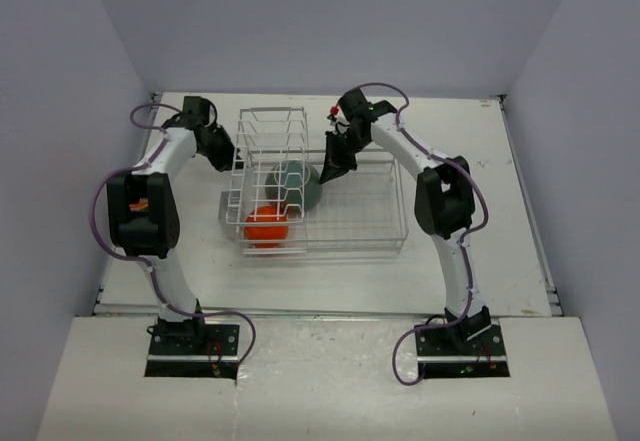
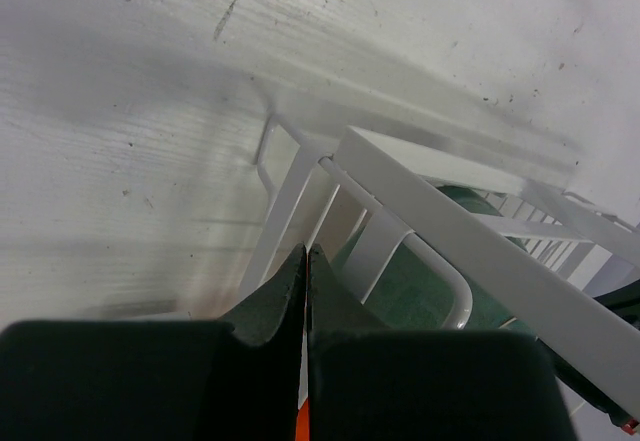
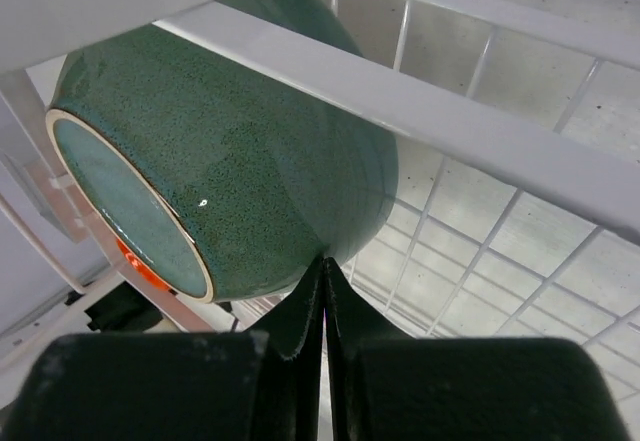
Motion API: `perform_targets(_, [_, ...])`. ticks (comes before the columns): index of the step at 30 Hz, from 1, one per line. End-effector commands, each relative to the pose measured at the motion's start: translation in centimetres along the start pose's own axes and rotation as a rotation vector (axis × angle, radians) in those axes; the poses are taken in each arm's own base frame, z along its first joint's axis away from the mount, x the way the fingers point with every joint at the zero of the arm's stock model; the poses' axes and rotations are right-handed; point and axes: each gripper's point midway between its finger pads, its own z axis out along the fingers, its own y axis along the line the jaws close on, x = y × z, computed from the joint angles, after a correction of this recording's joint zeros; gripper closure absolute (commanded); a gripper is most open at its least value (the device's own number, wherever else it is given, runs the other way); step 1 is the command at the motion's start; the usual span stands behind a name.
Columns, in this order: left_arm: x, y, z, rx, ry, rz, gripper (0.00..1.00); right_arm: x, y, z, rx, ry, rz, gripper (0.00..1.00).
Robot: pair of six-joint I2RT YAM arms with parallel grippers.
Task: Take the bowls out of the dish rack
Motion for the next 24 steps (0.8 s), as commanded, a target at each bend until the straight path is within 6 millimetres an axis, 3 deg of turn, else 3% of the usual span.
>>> perform_targets(1, [1.5,-2.8,0.0,0.103,0.057,0.032,1.00,0.7,4.8,0.7,-0.135,0.051,-0.053,1.00])
perform_targets(3, [1.4,-2.8,0.0,0.103,0.056,0.032,1.00,1.0,6.1,0.9,-0.182,0.066,-0.069,1.00])
perform_targets(7, [1.5,-2.7,0.0,0.100,0.060,0.035,1.00,1.0,6.8,0.4,-0.210,0.048,-0.072,1.00])
perform_targets(12, [1.8,-2.5,0.1,0.100,0.065,0.037,1.00,1.4,5.6,-1.4,-0.147,-0.023,-0.059,1.00])
perform_targets(13, [1.7,-2.6,0.1,0.101,0.064,0.038,1.00,1.7,4.5,-0.9,-0.115,-0.041,-0.025,0.91])
perform_targets(14, [1.7,-2.5,0.1,0.100,0.065,0.037,1.00,1.5,5.1,-2.7,-0.129,-0.091,-0.029,0.87])
perform_targets(15, [1.7,-2.6,0.2,0.102,0.065,0.038,1.00,1.4,4.9,-3.2,-0.133,-0.111,-0.016,0.85])
perform_targets(16, [1.7,-2.6,0.1,0.104,0.065,0.039,1.00,1.7,4.4,-2.9,-0.141,-0.117,0.014,0.69])
perform_targets(17, [1.6,-2.6,0.1,0.104,0.063,0.039,1.00,1.5,4.3,-3.4,-0.160,-0.128,0.031,0.63])
perform_targets(21, [1.7,-2.5,0.3,0.101,0.069,0.035,1.00,1.5,5.3,-4.7,-0.215,-0.164,0.063,0.43])
perform_targets(22, [1.7,-2.5,0.3,0.101,0.068,0.037,1.00,1.6,5.1,-4.4,-0.222,-0.178,0.066,0.31])
perform_targets(24, [1.7,-2.6,0.3,0.102,0.065,0.038,1.00,1.4,5.7,-5.0,-0.254,-0.206,0.073,0.18])
